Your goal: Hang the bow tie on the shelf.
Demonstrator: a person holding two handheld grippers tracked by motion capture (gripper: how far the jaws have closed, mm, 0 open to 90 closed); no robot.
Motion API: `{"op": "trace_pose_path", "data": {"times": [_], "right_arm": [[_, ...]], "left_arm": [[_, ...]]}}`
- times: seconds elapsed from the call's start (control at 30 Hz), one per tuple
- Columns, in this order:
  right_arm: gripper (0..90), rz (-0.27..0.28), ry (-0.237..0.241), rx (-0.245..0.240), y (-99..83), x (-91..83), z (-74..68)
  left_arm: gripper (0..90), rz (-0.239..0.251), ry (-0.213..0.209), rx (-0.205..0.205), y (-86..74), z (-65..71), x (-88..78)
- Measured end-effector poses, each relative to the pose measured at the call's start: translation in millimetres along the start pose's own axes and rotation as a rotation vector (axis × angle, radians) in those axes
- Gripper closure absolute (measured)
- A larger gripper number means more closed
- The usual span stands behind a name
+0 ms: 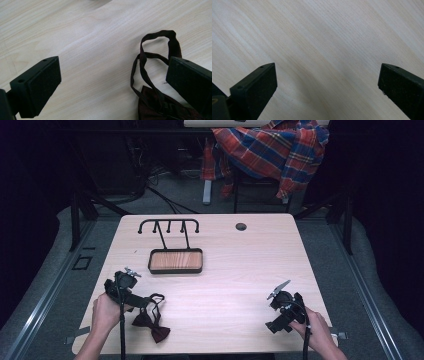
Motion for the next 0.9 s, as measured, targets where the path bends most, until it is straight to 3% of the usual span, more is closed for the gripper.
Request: {"op": "trace_pose_path", "data": {"times": [0.2,0.3,0.43,0.57,0.7,0.9], "right_arm": [[2.1,-0.057,-0.01,-0.045,-0.8,1.2,-1.9],[2.1,-0.058,-0.006,-0.049,-1.8,1.4,-2.4],[2.1,-0.043,-0.017,-0.077,-1.0,-3.7,-4.9],[2.1,-0.027,-0.014,-0.093,4.5,-5.7,-7.0],[2.1,-0.041,-0.019,-0.109,8.9,-3.3,-10.7],[2.1,-0.069,-0.035,-0.127,12.2,1.4,-14.0]], "left_arm": [[0.0,0.012,0.009,0.022,1.2,3.9,-2.7],[0.0,0.031,0.008,0.026,3.6,4.5,-6.7],[0.0,0.067,0.005,0.002,5.8,0.6,-11.4],[0.0,0.069,-0.001,0.016,4.2,-2.6,-9.8],[0.0,0.091,0.024,0.042,2.3,-8.1,-5.3],[0.0,0.102,0.001,0.027,-1.2,-8.9,-6.6]]}}
Point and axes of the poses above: each handheld gripper's, and its own axes: x roughly forward along the jaws, y roughly out of its top, z roughly to its right, the point moved 5 cm from there along x, roughly forward along the jaws, and after that the axes turned 6 degrees about -x, right-handed, at the moved point
